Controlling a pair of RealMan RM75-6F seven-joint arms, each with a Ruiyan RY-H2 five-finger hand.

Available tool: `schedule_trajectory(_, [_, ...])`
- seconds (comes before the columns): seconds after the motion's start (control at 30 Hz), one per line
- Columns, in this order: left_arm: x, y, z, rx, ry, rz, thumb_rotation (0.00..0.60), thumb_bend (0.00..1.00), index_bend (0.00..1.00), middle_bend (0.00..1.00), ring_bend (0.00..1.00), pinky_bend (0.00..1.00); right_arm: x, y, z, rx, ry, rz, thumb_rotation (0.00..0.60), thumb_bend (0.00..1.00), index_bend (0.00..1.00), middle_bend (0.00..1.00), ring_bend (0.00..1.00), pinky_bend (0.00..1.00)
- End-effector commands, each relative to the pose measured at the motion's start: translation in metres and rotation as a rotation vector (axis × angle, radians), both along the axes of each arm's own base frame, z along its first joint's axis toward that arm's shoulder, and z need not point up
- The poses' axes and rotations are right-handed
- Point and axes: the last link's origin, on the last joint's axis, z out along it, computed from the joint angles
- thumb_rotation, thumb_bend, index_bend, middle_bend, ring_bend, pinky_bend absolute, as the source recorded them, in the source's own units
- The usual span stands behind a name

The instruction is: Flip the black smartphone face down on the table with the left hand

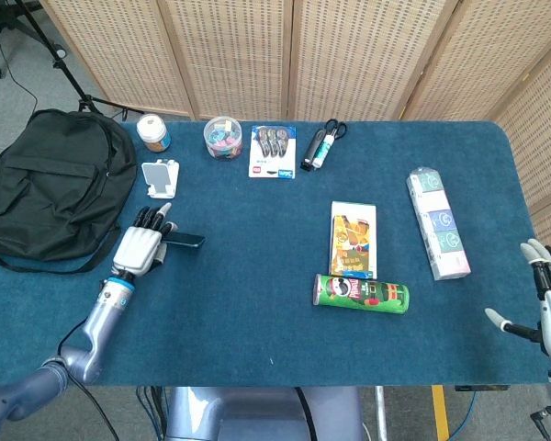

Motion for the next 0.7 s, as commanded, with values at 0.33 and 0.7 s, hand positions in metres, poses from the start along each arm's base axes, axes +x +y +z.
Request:
schedule_trajectory(0.33, [0.054,0.058,0.01,0.17,0.066,-0.068,0.6,0.44,0.0,0.0,0.0,0.0,-0.004,-0.004,-0.003,0.005,0.005,-0.023,0.6,0.0,0.05,0.0,0.0,0.0])
schedule_trajectory(0.7, [0.042,0.025,0.06,0.203,-0.08,-0.109,0.6,0.0,0.0,0.0,0.0,0.0,-0.003,-0.004,-0.003,0.008,-0.001,-0.02,0.6,0.0,0.05,0.0,0.0,0.0])
